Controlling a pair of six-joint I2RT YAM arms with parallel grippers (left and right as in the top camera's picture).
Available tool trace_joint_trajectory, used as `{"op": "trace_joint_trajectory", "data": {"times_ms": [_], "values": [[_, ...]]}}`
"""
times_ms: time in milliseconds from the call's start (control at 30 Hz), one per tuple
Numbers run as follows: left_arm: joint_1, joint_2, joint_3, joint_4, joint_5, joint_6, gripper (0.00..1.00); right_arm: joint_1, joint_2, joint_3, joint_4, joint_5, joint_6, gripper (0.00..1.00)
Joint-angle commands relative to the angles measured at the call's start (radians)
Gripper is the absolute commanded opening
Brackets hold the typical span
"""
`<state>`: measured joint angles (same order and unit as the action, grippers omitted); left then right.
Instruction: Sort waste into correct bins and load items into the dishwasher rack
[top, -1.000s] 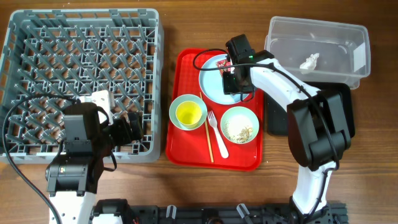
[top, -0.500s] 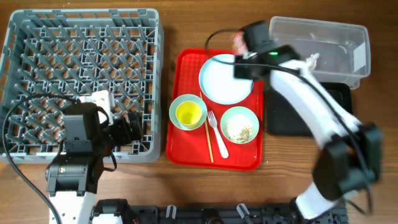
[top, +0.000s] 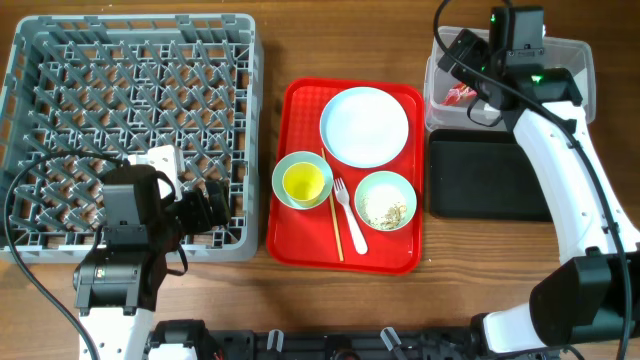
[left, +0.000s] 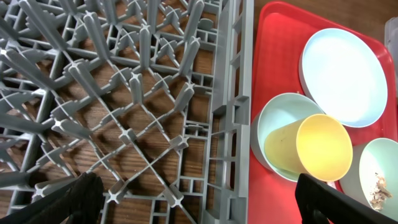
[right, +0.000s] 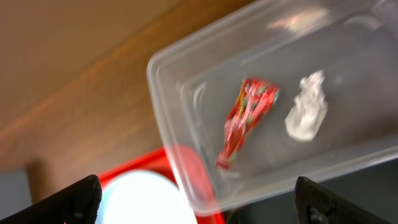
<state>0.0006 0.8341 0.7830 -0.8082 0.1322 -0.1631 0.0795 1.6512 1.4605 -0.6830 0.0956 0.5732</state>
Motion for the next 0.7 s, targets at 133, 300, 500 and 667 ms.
{"op": "trace_joint_trajectory", "data": {"times_ms": [133,300,500,667], "values": [[0.004,0.0,0.019,0.003,0.013,-0.009,1.0,0.004,-0.135,0.005,-0.238,-0.253,-0.17,1.0],[0.004,0.0,0.019,0.003,0.013,-0.009,1.0,0.018,-0.234,-0.007,-0.42,-0.283,-0.21,0.94],[0.004,0.0,0.019,0.003,0.013,-0.009,1.0,0.156,-0.313,-0.099,-0.512,-0.284,-0.232,0.85],[0.004,0.0,0.019,0.003,0.013,-0.009,1.0,0.364,-0.305,-0.217,-0.414,-0.215,-0.169,0.78]]}}
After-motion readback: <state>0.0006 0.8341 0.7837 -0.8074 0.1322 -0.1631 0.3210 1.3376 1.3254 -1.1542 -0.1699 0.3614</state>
